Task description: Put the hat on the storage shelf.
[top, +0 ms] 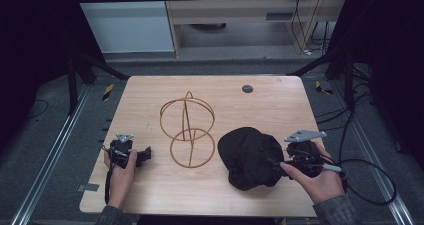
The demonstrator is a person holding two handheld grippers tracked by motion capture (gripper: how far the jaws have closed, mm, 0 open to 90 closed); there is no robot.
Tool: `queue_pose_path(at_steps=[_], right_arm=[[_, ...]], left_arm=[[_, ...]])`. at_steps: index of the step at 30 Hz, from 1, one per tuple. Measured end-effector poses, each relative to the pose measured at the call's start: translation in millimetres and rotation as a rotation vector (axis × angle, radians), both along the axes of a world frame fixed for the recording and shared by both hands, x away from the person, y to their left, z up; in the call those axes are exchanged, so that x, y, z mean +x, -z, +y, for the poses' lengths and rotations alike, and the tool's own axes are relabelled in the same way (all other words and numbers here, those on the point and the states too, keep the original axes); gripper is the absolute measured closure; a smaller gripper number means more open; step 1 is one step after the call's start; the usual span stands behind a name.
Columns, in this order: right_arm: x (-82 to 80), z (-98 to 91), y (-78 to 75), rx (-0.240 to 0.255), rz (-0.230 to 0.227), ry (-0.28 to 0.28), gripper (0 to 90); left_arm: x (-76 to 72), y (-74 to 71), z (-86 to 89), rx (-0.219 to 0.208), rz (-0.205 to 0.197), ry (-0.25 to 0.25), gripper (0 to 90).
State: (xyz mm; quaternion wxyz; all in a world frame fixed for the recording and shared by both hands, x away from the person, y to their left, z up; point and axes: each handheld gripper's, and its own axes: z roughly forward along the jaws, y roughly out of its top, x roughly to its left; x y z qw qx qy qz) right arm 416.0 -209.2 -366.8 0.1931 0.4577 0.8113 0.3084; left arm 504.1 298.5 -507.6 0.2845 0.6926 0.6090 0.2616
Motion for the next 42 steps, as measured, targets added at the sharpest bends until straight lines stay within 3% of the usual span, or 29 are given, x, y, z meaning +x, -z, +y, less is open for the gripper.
queue_pose_path(at_steps=[6,13,18,30,34,42], right_arm=[[8.4,16.2,-4.8,-0.018,0.018,-0.027,8.3],[19.4,31.0,3.0,-0.030,0.045,-0.031,7.2],[25.3,32.6,15.8,-0.051,0.072,-0.010,6.4],[32.4,30.8,42.0,-0.021,0.119,-0.006,5.8],[35.0,30.3,44.5,-0.019,0.130,-0.015,9.7],[34.8,27.3,47.1,-0.002,0.134,-0.036,28.8]], left_arm=[[-0.1,0.1,-0.7,-0.001,0.000,-0.003,0.0],[-0.1,0.0,-0.9,0.001,0.000,-0.003,0.0],[-0.2,-0.1,-1.0,0.002,0.001,-0.002,0.0],[-0.4,-0.1,-1.9,0.003,0.001,-0.001,0.0],[-0.3,0.0,-2.3,0.001,0.000,-0.001,0.0],[-0.3,0.0,-3.0,0.000,0.000,0.003,0.0]])
